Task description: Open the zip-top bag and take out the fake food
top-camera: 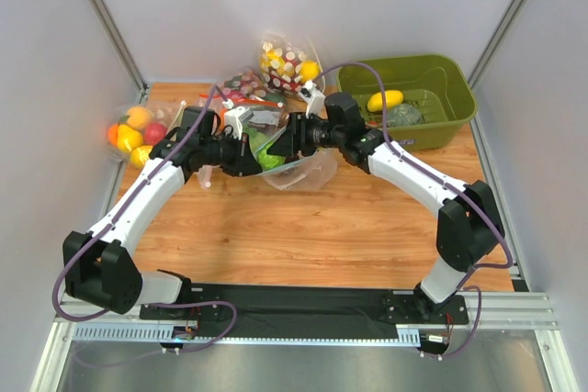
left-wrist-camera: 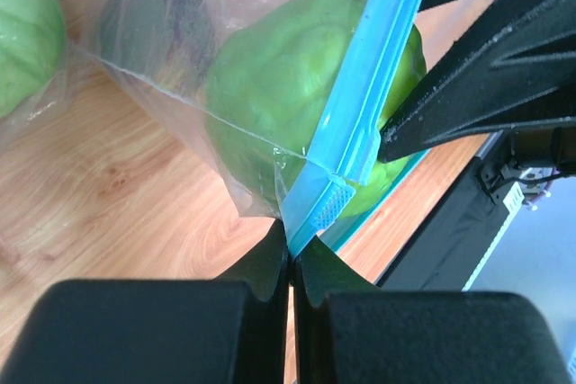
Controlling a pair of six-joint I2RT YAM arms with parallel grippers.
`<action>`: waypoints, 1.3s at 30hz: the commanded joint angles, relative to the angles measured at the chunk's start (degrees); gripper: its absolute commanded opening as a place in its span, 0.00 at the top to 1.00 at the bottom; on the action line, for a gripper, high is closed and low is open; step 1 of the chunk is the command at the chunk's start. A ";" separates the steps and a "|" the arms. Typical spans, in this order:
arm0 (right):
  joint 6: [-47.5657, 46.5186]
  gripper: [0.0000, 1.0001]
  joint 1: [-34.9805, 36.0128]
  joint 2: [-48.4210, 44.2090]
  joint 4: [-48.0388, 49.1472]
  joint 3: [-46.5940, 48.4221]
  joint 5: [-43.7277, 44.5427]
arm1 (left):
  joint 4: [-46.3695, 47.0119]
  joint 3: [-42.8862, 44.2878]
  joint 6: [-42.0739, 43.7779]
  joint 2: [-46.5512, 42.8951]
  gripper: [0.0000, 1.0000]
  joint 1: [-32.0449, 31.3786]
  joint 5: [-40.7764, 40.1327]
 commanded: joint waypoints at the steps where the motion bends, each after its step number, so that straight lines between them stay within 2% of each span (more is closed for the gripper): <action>1: 0.78 0.88 -3.14 -4.51 4.02 2.11 -9.97 | -2.71 1.14 1.16 0.68 1.00 0.87 -4.30; 8: -3.72 0.87 -5.34 -3.98 -2.84 7.21 -20.00 | -2.98 1.23 1.60 0.68 1.00 0.95 -5.18; 13: -3.54 0.87 -6.74 -4.07 -2.32 7.21 -25.72 | -3.16 1.32 1.95 0.77 1.00 0.95 -5.71; 18: 0.24 0.88 -6.75 -3.28 3.57 5.72 -33.71 | -3.51 1.41 2.39 1.12 1.00 0.87 -6.50; 22: 0.85 0.89 -6.74 -3.54 4.71 5.54 -36.44 | -3.59 1.41 2.56 0.77 1.00 0.95 -7.02; 29: 8.40 0.89 -6.83 -4.16 14.46 4.05 -39.26 | -3.77 1.41 2.48 1.12 1.00 0.95 -7.20; 35: 22.55 0.89 -6.92 -2.67 33.86 2.29 -40.58 | -3.86 1.50 2.48 1.03 1.00 0.95 -7.20; 39: 23.79 0.89 -8.23 -2.23 35.13 2.73 -39.09 | -3.86 1.58 2.56 0.68 1.00 0.95 -7.20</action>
